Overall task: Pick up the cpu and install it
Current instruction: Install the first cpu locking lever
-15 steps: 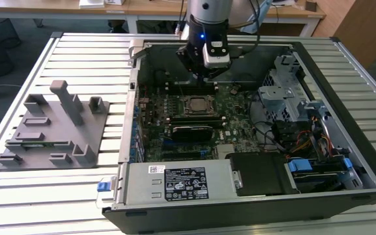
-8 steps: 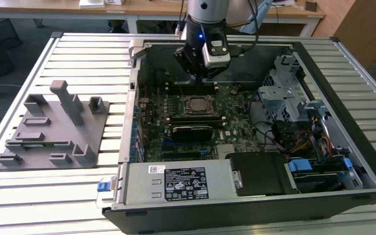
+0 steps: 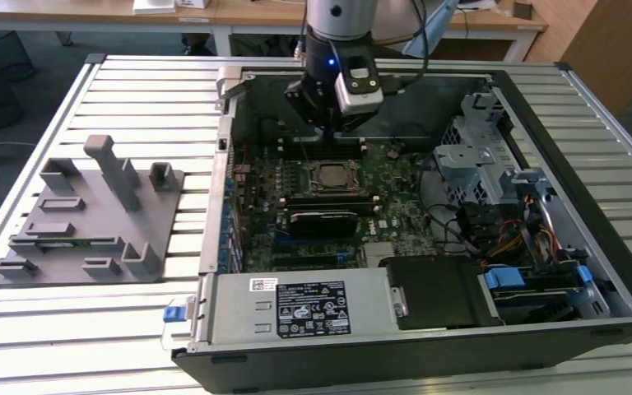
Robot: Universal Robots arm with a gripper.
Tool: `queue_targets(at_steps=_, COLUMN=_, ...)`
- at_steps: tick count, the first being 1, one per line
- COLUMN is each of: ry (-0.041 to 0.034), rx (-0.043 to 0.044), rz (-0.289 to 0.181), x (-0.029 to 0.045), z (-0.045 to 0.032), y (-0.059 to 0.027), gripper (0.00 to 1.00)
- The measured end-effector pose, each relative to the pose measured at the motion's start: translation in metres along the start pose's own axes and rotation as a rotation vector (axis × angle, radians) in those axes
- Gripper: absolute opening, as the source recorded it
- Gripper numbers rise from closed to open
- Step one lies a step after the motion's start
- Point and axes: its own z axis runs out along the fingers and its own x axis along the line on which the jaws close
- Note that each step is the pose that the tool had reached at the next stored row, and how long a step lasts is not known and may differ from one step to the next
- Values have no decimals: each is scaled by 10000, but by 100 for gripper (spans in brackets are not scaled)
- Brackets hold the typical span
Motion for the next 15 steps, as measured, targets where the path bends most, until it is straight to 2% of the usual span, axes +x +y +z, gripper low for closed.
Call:
queue_targets(at_steps=8, ry=-55, rx=-21, rz=-1430, x=1, z=20, y=1, gripper=11)
queue_targets(at_steps=10, ry=-61, rx=-22, rz=-1596, x=17, z=25, y=-4, gripper=11)
queue_targets(at_steps=15, ry=-63, rx=-24, rz=-1639, x=194, z=34, y=-57, gripper=11)
